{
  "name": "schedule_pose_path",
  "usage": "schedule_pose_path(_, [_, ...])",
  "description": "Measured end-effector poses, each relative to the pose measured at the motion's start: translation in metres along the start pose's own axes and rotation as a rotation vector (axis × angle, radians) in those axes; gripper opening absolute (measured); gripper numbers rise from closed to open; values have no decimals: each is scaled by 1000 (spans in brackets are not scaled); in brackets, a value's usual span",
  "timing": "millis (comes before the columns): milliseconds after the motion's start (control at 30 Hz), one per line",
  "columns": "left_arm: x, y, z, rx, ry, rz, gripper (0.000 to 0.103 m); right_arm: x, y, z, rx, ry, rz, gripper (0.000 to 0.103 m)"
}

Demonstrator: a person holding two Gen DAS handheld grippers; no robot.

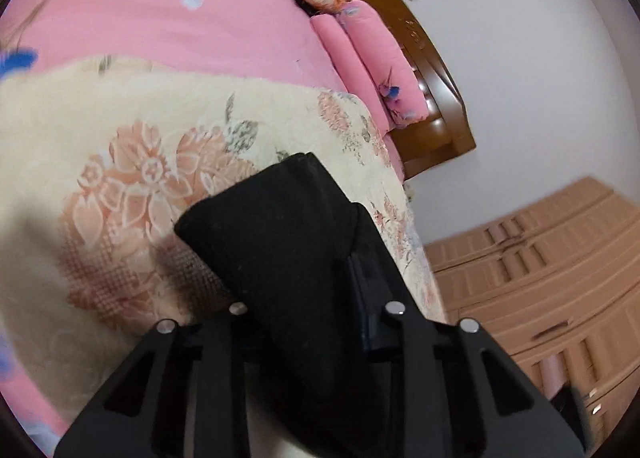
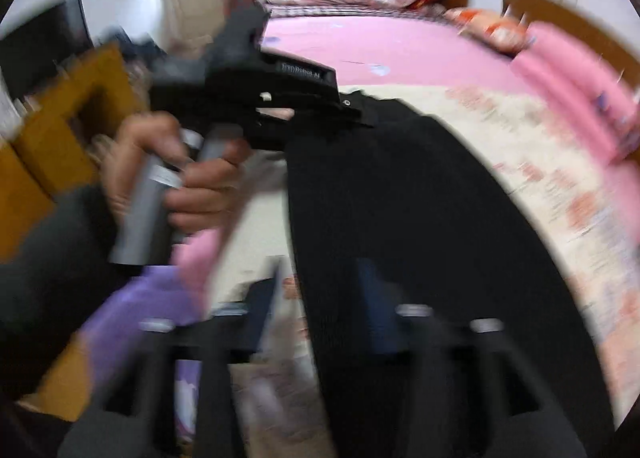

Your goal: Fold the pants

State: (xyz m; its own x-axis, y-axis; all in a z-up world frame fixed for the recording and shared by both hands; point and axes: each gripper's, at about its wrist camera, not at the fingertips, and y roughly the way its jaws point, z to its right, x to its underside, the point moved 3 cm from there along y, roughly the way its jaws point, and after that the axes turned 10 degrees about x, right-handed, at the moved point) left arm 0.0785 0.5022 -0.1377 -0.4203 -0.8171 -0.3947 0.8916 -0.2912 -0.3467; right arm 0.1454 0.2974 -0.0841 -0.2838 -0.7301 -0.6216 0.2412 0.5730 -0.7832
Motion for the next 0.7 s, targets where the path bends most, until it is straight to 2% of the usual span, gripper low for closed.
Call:
schedule_pose_path(67, [-1, -6, 22, -26, 102, 7, 27, -2, -14, 29, 25, 62, 43, 80])
schedule_pose_path(133, [-4, -8, 38, -34, 161, 13, 27, -5, -12, 55, 82, 99, 23, 74])
schedule_pose_path(200, [-7, -7, 54, -48, 220, 10, 27, -6, 0, 68, 99, 97, -21, 71])
schedule_pose_path(300, [-11, -4, 61, -63, 251, -3, 27, 1, 25, 63, 40, 75, -117, 71])
schedule_pose_path(333, [-11, -4, 63, -63, 255, -6, 27, 6, 33, 58, 51, 50, -138, 71])
schedule_pose_path(400, [-6, -4, 69, -76, 282, -12, 26, 12, 41, 48, 80, -1, -125, 77])
schedule_pose_path(467, [-3, -5, 78, -83, 318, -4, 26, 11, 40, 47, 73, 1, -131, 77])
schedule_pose_path(567, [2, -13, 111, -77, 394, 25, 26, 3, 24, 58, 55, 19, -109, 77])
schedule_pose_path(633, [9, -19, 133, -67, 455, 38, 26, 3, 21, 69, 92, 23, -98, 77])
schedule_pose_path(700, [20, -20, 163, -61, 540, 49, 26, 8, 32, 80, 131, 23, -144, 78])
